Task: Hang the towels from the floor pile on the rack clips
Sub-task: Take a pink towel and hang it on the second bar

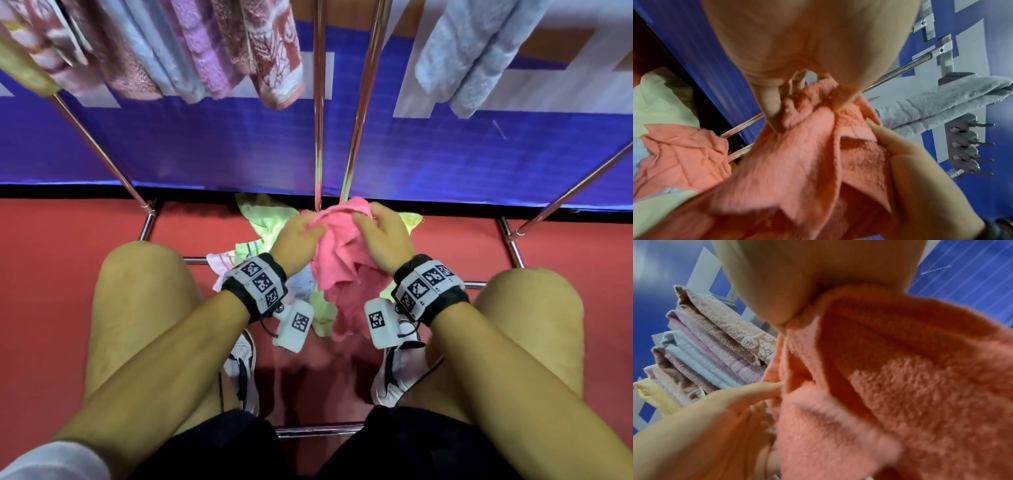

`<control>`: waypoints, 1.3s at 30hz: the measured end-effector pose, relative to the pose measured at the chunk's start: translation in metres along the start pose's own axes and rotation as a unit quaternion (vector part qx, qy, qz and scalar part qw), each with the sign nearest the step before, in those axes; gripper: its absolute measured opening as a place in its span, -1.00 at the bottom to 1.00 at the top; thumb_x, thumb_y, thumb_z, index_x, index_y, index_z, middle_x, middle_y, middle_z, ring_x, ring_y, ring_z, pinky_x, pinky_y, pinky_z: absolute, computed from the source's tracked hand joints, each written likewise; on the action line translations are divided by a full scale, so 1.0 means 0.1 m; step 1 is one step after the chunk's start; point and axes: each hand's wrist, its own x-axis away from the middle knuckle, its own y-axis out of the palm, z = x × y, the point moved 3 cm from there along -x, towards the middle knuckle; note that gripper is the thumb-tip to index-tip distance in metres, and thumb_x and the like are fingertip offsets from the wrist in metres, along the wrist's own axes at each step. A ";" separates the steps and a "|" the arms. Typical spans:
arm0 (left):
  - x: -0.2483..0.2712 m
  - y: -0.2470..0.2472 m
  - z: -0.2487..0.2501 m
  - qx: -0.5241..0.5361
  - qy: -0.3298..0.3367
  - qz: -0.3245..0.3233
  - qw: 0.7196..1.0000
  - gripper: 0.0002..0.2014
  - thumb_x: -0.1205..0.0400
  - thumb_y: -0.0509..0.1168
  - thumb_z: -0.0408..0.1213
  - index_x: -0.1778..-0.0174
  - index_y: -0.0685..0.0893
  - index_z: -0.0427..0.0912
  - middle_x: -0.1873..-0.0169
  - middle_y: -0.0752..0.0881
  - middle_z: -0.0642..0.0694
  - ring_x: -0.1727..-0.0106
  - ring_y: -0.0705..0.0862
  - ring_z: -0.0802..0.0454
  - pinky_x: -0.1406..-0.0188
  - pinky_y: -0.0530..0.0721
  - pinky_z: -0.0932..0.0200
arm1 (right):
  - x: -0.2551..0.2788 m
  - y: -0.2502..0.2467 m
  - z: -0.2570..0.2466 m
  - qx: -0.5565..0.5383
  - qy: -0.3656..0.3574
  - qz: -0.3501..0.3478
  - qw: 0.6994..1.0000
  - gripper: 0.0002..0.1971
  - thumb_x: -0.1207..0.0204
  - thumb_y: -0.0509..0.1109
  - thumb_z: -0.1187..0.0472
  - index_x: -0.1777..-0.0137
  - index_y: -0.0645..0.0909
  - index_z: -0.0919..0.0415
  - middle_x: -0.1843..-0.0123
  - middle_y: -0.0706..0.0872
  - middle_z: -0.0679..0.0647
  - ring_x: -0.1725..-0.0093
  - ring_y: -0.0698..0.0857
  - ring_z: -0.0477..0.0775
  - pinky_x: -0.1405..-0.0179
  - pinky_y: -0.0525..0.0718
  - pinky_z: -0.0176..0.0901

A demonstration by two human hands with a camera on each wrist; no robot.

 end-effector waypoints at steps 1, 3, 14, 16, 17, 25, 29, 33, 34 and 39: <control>-0.04 -0.06 -0.01 0.011 -0.009 0.026 1.000 -0.72 -0.68 0.20 -0.49 0.27 0.64 -0.10 0.41 0.62 -0.03 0.43 0.57 0.20 0.29 0.60 0.18 | -0.01 -0.02 0.01 0.006 -0.005 0.008 1.000 -0.86 -0.67 0.27 0.23 0.03 0.66 0.06 0.17 0.68 -0.21 0.17 0.61 -0.36 0.22 0.45 -0.54; -0.10 -0.14 0.01 0.059 -0.029 0.054 0.996 -0.74 -0.72 0.17 -0.43 0.20 0.66 -0.08 0.34 0.64 -0.04 0.34 0.61 0.16 0.32 0.70 0.19 | -0.02 -0.01 0.03 0.024 -0.022 0.006 0.999 -0.88 -0.68 0.26 0.25 -0.02 0.63 0.07 0.19 0.64 -0.22 0.21 0.58 -0.42 0.23 0.45 -0.53; -0.24 -0.49 0.02 0.064 -0.004 0.217 0.974 -0.76 -0.59 0.17 -0.20 0.28 0.59 -0.29 0.36 0.53 -0.05 0.31 0.45 0.04 0.25 0.45 0.07 | -0.04 0.19 0.15 0.144 -0.049 -0.072 0.986 -0.83 -0.64 0.35 0.12 0.15 0.45 0.10 0.39 0.50 -0.08 0.34 0.47 0.08 0.30 0.38 -0.06; -0.25 -0.57 -0.01 0.066 -0.014 0.252 0.965 -0.80 -0.66 0.20 -0.29 0.29 0.55 -0.18 0.37 0.51 0.01 0.29 0.43 0.04 0.25 0.41 0.13 | -0.04 0.20 0.16 0.160 -0.044 -0.094 0.982 -0.78 -0.63 0.37 0.06 0.23 0.44 0.02 0.39 0.51 -0.12 0.34 0.48 0.06 0.27 0.34 -0.10; -0.25 -0.61 -0.03 0.057 -0.014 0.261 0.963 -0.78 -0.67 0.19 -0.31 0.32 0.50 -0.14 0.39 0.48 0.04 0.29 0.42 0.04 0.26 0.39 0.13 | -0.04 0.20 0.15 0.159 -0.042 -0.099 0.982 -0.74 -0.63 0.37 0.05 0.27 0.43 -0.02 0.40 0.50 -0.14 0.36 0.47 0.03 0.27 0.33 -0.12; -0.26 -0.89 -0.16 0.027 0.000 0.314 0.949 -0.68 -0.69 0.22 -0.39 0.38 0.36 -0.11 0.43 0.37 0.05 0.38 0.33 0.14 0.42 0.35 0.36 | -0.05 0.11 0.41 0.248 0.071 -0.158 0.953 -0.67 -0.60 0.42 0.00 0.34 0.43 0.05 0.28 0.59 0.08 0.23 0.56 0.17 0.27 0.34 -0.12; -0.29 -1.05 -0.30 0.060 -0.045 0.324 0.943 -0.80 -0.70 0.18 -0.41 0.24 0.53 -0.15 0.33 0.49 0.02 0.21 0.44 0.02 0.23 0.39 0.20 | -0.07 0.01 0.41 0.205 0.082 -0.115 0.968 -0.64 -0.62 0.39 0.06 0.39 0.41 0.01 0.38 0.52 -0.03 0.33 0.50 0.05 0.38 0.35 -0.12; -0.33 -1.12 -0.45 0.053 -0.081 0.295 0.951 -0.77 -0.61 0.23 -0.37 0.37 0.61 -0.10 0.34 0.55 -0.12 0.24 0.47 -0.01 0.21 0.47 0.10 | -0.09 -0.09 0.41 0.125 0.091 -0.093 0.984 -0.61 -0.59 0.43 0.06 0.42 0.52 0.21 0.48 0.51 0.05 0.45 0.44 0.01 0.41 0.36 -0.17; -0.33 -1.12 -0.47 0.050 -0.087 0.289 0.952 -0.80 -0.60 0.26 -0.34 0.35 0.62 -0.16 0.34 0.53 -0.16 0.26 0.45 -0.02 0.24 0.47 0.07 | -0.10 -0.10 0.41 0.103 0.094 -0.088 0.986 -0.60 -0.58 0.45 0.07 0.41 0.55 0.31 0.49 0.51 0.10 0.47 0.44 0.04 0.40 0.37 -0.17; -0.24 -0.93 -0.37 0.063 -0.114 0.217 0.967 -0.72 -0.67 0.35 -0.27 0.39 0.60 -0.15 0.57 0.59 0.07 0.56 0.49 0.23 0.48 0.51 0.28 | -0.16 -0.05 0.31 0.013 0.076 -0.061 0.995 -0.90 -0.57 0.47 0.20 0.06 0.72 0.25 0.24 0.70 -0.03 0.44 0.59 -0.32 0.39 0.51 -0.36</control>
